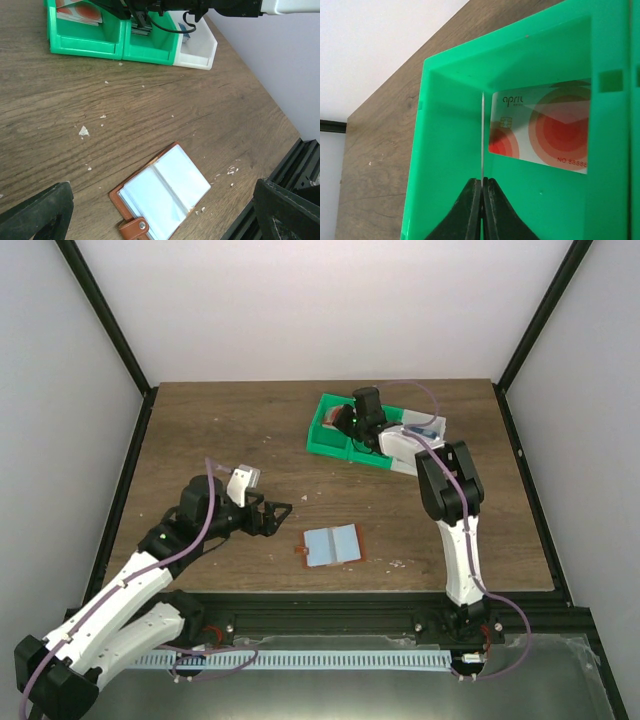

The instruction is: Take the credit cards out of the card holder

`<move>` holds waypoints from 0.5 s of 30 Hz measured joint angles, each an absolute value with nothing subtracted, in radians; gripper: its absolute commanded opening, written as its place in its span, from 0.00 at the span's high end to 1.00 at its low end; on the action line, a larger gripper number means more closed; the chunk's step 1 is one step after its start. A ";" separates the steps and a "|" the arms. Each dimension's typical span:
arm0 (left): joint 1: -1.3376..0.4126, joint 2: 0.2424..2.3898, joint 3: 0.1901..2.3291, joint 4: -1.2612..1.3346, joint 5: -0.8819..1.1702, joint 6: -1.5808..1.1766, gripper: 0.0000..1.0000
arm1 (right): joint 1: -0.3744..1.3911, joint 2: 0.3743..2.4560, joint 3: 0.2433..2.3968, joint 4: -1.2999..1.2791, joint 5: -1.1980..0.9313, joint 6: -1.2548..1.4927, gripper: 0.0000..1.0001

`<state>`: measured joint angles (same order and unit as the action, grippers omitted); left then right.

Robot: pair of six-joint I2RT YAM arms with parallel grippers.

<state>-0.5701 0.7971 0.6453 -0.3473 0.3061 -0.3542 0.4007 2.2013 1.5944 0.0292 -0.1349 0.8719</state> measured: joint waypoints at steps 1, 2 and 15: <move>-0.570 0.796 0.645 -0.347 0.306 -0.354 0.00 | 0.400 2.211 1.603 0.025 -0.134 0.871 0.95; -0.570 0.796 0.645 -0.347 0.306 -0.354 0.00 | 0.400 2.217 1.609 0.023 -0.135 0.872 0.94; -0.570 0.784 0.645 -0.352 0.312 -0.345 0.00 | 0.393 2.231 1.663 -0.039 -0.106 0.849 0.89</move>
